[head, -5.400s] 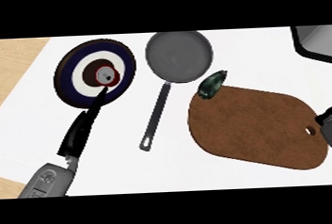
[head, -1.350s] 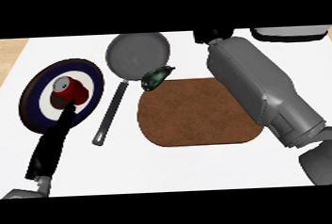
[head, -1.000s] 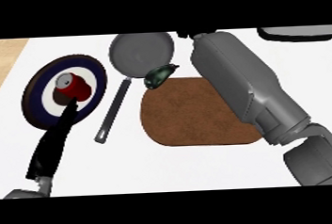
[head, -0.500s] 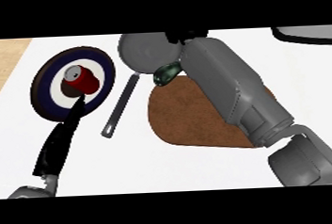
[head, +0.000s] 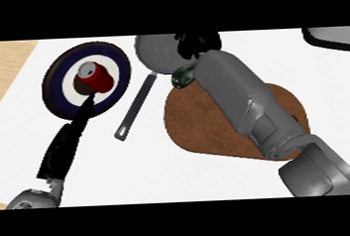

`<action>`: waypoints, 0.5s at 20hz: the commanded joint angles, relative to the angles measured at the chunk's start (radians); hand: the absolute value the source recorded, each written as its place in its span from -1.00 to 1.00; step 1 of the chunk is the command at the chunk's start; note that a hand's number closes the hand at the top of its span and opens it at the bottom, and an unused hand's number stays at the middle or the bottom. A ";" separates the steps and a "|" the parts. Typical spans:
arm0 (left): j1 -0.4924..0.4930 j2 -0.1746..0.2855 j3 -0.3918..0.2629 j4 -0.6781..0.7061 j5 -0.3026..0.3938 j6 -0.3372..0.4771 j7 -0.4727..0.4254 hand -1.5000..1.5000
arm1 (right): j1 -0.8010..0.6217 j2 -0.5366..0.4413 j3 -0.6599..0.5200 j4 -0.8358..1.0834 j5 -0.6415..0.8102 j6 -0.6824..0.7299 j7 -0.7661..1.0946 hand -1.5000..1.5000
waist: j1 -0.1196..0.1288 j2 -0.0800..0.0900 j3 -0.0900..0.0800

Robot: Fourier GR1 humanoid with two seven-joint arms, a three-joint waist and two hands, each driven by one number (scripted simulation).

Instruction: Pick the eggplant from the cutting board and place it in the pan

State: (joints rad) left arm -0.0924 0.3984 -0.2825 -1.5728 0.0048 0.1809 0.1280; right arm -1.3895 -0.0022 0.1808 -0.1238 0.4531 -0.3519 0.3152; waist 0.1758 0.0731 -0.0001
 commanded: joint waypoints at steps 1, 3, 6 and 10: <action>-0.010 -0.011 -0.010 0.009 -0.005 -0.002 0.001 0.00 | 0.014 0.002 -0.106 0.011 -0.109 0.053 0.023 -1.00 | 0.013 0.010 0.001; -0.028 0.002 -0.004 0.006 0.002 -0.020 0.014 0.00 | 0.035 0.002 -0.145 -0.008 -0.153 0.020 0.000 -1.00 | 0.032 0.013 0.002; -0.034 -0.006 -0.006 0.020 -0.002 -0.019 0.003 0.00 | 0.049 0.002 -0.194 -0.056 -0.202 -0.040 -0.087 -1.00 | 0.020 0.009 0.003; -0.028 -0.015 -0.005 0.027 -0.009 -0.006 -0.003 0.00 | 0.045 0.002 -0.223 -0.095 -0.220 -0.157 -0.172 -1.00 | 0.008 0.001 0.001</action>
State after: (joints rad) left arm -0.1192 0.3938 -0.2854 -1.5590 0.0029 0.1668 0.1338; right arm -1.3454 -0.0001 -0.0018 -0.1825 0.2679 -0.4258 0.2094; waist 0.1913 0.0786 0.0020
